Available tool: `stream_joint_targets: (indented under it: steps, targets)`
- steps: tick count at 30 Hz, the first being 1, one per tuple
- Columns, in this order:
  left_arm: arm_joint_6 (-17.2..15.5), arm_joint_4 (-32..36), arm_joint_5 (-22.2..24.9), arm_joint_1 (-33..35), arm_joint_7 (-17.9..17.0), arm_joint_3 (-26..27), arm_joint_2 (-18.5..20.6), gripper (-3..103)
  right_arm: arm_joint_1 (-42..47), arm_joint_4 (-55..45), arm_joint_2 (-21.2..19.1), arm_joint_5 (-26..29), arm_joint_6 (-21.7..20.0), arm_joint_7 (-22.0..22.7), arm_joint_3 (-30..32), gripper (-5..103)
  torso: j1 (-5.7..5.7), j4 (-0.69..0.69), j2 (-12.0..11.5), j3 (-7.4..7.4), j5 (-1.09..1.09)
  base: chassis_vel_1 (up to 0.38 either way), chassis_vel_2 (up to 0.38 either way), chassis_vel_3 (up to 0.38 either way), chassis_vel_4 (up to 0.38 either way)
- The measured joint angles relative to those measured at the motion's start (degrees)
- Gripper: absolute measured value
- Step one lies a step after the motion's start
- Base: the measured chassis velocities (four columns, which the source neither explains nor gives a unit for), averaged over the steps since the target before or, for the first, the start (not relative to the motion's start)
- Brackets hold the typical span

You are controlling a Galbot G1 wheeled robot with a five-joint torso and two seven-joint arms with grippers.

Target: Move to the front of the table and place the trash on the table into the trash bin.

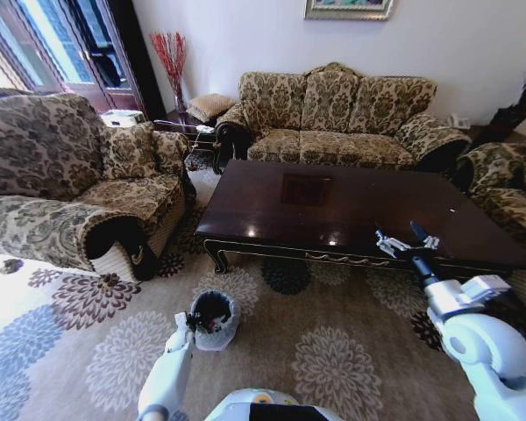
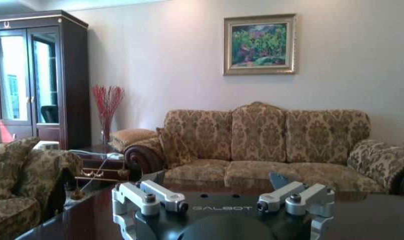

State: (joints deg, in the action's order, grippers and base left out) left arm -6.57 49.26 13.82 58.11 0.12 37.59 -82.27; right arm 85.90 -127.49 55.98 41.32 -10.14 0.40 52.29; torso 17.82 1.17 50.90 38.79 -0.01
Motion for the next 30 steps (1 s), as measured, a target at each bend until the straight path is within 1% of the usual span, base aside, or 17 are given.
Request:
stream_joint_targets:
  steps: [1,2,5,6,8,9,10,11,14,15,20,23,24,27,28,29,30]
  targets:
    - [0.3,0.4,-0.1,0.3,0.1,0.1,0.0,48,0.0,0.1,0.0,0.1,0.1,-0.1,0.1,100,0.0,0.0,0.0,0.0,-0.01,0.0,0.0,0.0,0.0]
    - [0.5,0.6,-0.1,0.4,0.1,0.1,0.0,48,0.0,0.1,0.0,0.1,0.1,-0.2,0.1,100,0.0,0.0,0.0,0.0,-0.01,0.0,0.0,0.0,0.0]
    - [3.9,2.0,0.7,1.1,1.0,0.5,0.3,65,-0.1,0.6,0.2,0.1,0.6,-0.8,-0.2,100,0.0,-0.01,0.0,0.0,-0.01,0.0,0.0,0.0,0.0]
    - [3.9,2.0,0.7,1.1,1.0,0.5,0.3,65,-0.1,0.6,0.2,0.1,0.6,-0.8,-0.2,100,0.0,-0.01,0.0,0.0,-0.01,0.0,0.0,0.0,0.0]
    - [6.3,2.4,1.5,1.2,1.6,0.8,0.7,76,-0.3,0.8,0.2,-0.3,0.9,-1.2,-1.0,100,0.0,-0.01,0.0,0.0,0.02,0.0,0.0,0.0,0.0]
    - [7.4,2.7,1.7,1.3,1.7,0.9,0.9,76,-0.5,0.8,0.2,-0.4,0.9,-1.2,-1.4,100,0.0,-0.01,0.0,0.0,0.0,0.0,0.0,0.0,0.0]
    - [8.4,3.1,1.7,1.5,1.9,0.9,1.1,82,-0.8,0.6,0.2,-0.4,0.9,-1.2,-1.9,100,0.0,-0.02,0.0,0.0,-0.01,0.0,0.0,0.0,0.0]
    - [8.4,3.1,1.7,1.5,1.9,0.9,1.1,82,-0.8,0.6,0.2,-0.4,0.9,-1.2,-1.9,100,0.0,-0.02,0.0,0.0,-0.01,0.0,0.0,0.0,0.0]
    - [11.8,4.4,1.4,2.4,1.9,1.2,2.0,97,-1.9,0.2,0.0,-0.5,0.6,-1.1,-3.2,100,0.0,-0.01,0.0,0.01,-0.01,0.0,0.0,0.0,0.0]
    - [11.8,4.4,1.4,2.4,1.9,1.2,2.0,97,-1.9,0.2,0.0,-0.5,0.6,-1.1,-3.2,100,0.0,-0.01,0.0,0.01,-0.01,0.0,0.0,0.0,0.0]
    - [15.7,6.7,1.6,4.4,1.9,1.7,3.1,100,-2.6,-0.8,-0.2,-0.6,-0.1,-0.9,-4.2,100,0.0,0.0,0.0,0.01,-0.02,0.0,0.0,0.0,0.0]
    - [15.5,16.3,6.8,8.1,1.0,2.0,3.9,100,-2.7,-2.3,-0.4,-0.5,-1.5,-0.2,-4.9,100,0.0,0.0,0.0,0.01,0.0,0.0,0.0,0.0,0.0]
    - [15.5,16.3,6.8,8.1,1.0,2.0,3.9,100,-2.7,-2.3,-0.4,-0.5,-1.5,-0.2,-4.9,100,0.0,0.0,0.0,0.01,0.0,0.0,0.0,0.0,0.0]
    - [12.7,34.9,8.9,13.5,-1.4,2.9,3.9,100,-2.6,-4.4,0.2,-0.5,-4.2,0.9,-6.7,100,0.0,-0.01,0.0,0.01,0.01,0.0,0.0,0.0,0.0]
    - [12.7,34.9,8.9,13.5,-1.4,2.9,3.9,100,-2.6,-4.4,0.2,-0.5,-4.2,0.9,-6.7,100,0.0,-0.01,0.0,0.01,0.01,0.0,0.0,0.0,0.0]
    - [12.1,40.1,8.5,14.9,-2.2,3.2,3.7,100,-2.4,-4.7,0.6,-0.9,-4.5,1.1,-7.6,100,0.0,-0.01,0.0,0.0,0.03,0.0,0.0,0.0,0.0]
    - [11.1,48.3,7.2,17.5,-3.1,3.2,3.2,100,-1.9,-5.1,1.3,-2.5,-4.7,1.5,-9.0,100,0.0,0.0,0.0,0.0,0.01,0.0,0.0,0.0,0.0]
